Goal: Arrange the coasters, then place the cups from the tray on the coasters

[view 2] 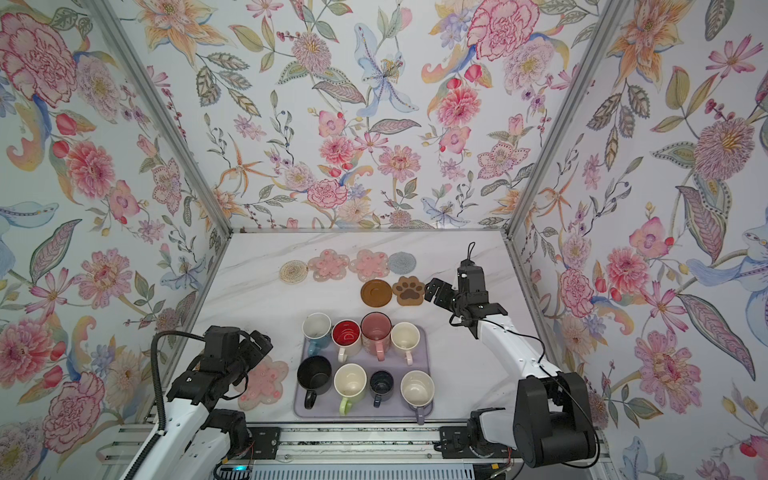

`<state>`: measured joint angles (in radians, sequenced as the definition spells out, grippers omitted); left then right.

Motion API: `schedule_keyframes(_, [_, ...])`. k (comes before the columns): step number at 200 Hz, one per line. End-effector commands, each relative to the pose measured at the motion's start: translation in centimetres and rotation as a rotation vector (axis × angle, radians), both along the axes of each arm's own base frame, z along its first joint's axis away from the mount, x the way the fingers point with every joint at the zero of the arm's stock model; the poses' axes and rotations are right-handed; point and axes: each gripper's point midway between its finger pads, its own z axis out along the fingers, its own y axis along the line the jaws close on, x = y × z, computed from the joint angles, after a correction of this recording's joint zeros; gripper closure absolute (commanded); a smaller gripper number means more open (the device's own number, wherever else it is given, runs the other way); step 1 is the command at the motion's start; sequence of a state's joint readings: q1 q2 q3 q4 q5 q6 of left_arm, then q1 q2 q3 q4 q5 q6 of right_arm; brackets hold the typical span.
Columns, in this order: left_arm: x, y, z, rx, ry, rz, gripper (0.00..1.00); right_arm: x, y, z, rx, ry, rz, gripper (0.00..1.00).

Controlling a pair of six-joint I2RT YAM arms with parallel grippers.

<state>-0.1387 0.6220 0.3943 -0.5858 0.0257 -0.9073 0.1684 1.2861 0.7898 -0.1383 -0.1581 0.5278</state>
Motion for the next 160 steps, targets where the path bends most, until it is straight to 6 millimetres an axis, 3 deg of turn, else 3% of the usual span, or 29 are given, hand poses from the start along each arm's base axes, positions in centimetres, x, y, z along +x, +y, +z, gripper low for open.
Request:
schedule_keyframes(1, [0.4,-1.2,-0.9,-0.073,-0.002,0.003,0.01,-1.1,-0.9,-0.2,-0.032,-0.002,-0.014,0.01])
schedule_keyframes(160, [2.2,-2.6,-4.3,-0.121,0.0,-0.003,0.01,-2.0,-1.4,-0.3,-0.029,0.0,-0.027,0.01])
